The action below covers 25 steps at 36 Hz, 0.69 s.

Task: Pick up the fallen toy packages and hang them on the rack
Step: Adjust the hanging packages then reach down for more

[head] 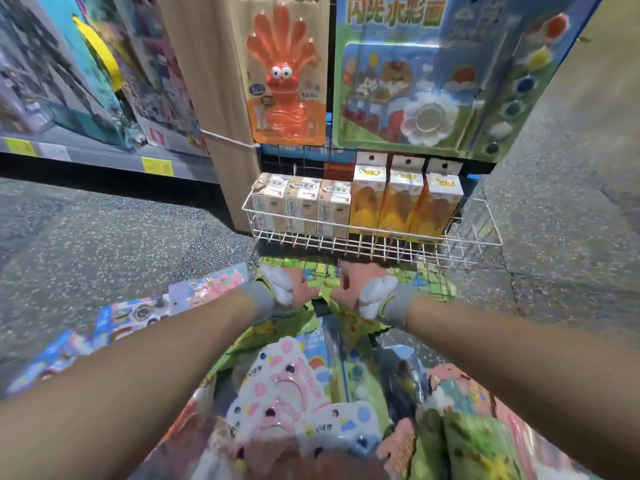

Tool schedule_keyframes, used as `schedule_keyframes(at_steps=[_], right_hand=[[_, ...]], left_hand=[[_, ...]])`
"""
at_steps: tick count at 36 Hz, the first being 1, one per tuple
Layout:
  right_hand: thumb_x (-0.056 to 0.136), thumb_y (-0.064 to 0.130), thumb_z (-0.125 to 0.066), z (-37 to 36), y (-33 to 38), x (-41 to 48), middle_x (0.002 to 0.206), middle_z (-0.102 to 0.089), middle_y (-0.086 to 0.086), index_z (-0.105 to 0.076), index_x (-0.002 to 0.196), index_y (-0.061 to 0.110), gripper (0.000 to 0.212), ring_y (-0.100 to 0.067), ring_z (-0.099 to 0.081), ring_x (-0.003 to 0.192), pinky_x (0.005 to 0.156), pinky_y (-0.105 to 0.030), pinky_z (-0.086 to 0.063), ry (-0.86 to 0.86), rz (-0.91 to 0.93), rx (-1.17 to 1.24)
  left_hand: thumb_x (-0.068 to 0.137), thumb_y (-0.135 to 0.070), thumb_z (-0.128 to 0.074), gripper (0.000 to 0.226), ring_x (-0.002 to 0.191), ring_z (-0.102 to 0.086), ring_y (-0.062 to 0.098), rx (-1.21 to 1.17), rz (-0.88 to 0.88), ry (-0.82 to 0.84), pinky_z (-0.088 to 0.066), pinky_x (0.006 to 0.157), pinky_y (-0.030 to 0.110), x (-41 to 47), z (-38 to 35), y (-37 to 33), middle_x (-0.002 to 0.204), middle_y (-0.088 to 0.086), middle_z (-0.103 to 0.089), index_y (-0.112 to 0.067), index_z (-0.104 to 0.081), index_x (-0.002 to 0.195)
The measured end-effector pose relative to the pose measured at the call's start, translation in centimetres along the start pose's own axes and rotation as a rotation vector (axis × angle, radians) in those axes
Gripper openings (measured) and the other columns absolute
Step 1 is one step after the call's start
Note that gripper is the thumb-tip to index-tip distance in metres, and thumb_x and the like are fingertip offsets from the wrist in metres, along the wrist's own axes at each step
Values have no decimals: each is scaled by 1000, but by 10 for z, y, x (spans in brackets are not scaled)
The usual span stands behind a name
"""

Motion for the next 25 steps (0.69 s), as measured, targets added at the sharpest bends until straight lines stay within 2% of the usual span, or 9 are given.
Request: schedule_keyframes(at_steps=[1, 4, 7, 11, 14, 16, 19, 23, 25], right_hand=[[92, 44, -52, -6, -3, 3, 105, -71, -6, -54, 86, 22, 23, -21, -65, 88, 59, -24, -41, 8, 0, -16], [91, 47, -55, -18, -8, 10, 106, -70, -6, -58, 99, 13, 35, -20, -60, 82, 67, -28, -48, -5, -15, 34], [86, 45, -61, -26, -13, 18, 105, -65, -6, -52, 108, 8, 44, -20, -54, 78, 67, -29, -46, -11, -37, 116], [76, 59, -66, -39, -17, 29, 132, -45, -12, -33, 137, 13, 83, -30, -54, 109, 87, -39, -51, 32, -88, 117], [75, 72, -62, -45, -12, 31, 149, -31, -15, -20, 150, 15, 103, -33, -41, 131, 98, -40, -44, 51, -67, 88], [75, 73, -61, -48, -9, 27, 153, -25, -14, -16, 152, 16, 106, -31, -32, 139, 104, -41, -40, 72, -61, 52], [73, 65, -70, -59, -3, 30, 156, -20, -16, -14, 152, 18, 108, -32, -28, 141, 107, -43, -36, 87, -36, 139], [82, 51, -66, -76, -1, 38, 160, -8, -6, -5, 152, 27, 95, -28, -24, 145, 100, -44, -45, 135, -90, -68], [86, 44, -63, -78, 2, 40, 160, -10, -4, -7, 152, 27, 88, -27, -24, 145, 99, -42, -46, 160, -86, -113]], left_hand=[[100, -53, -37, 63, 123, -55, 33, -13, 6, 16, -44, 99, 42, 4, -7, 2, 132, 16, -60, 2, -59, 122], [101, -50, -38, 61, 114, -61, 35, 39, 22, 71, -47, 92, 40, 12, -25, 8, 122, 18, -65, 3, -63, 118], [100, -52, -39, 46, 97, -62, 22, 94, 33, 72, -38, 76, 28, 20, -39, 17, 102, 4, -64, -15, -64, 112], [90, -53, -60, 59, 115, -58, 29, -6, 63, -7, -41, 86, 30, 27, -52, 35, 125, 11, -59, -9, -51, 129], [80, -72, -58, 82, 124, -51, 30, 84, 110, 20, -36, 99, 37, 27, -65, 52, 135, 10, -51, -15, -42, 137], [75, -76, -59, 92, 130, -45, 32, 117, 110, 68, -34, 105, 44, 27, -75, 61, 142, 10, -44, -19, -36, 143], [82, -56, -68, 87, 131, -46, 31, 116, 94, 125, -38, 92, 35, 25, -86, 69, 149, 10, -39, -21, -27, 150], [97, -44, -51, 75, 136, -39, 25, 208, 112, 176, -40, 99, 33, 14, -86, 69, 157, 2, -25, -24, -7, 154], [85, -48, -63, 82, 125, -51, 27, 119, 62, 146, -42, 87, 31, 19, -85, 69, 147, 7, -44, -21, -23, 151]])
Point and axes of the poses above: each hand's wrist, its own x-axis towards the middle knuckle, its own z-axis out of the back of the hand, y = z × x, the point moved 9 cm from there along x, towards the middle knuckle
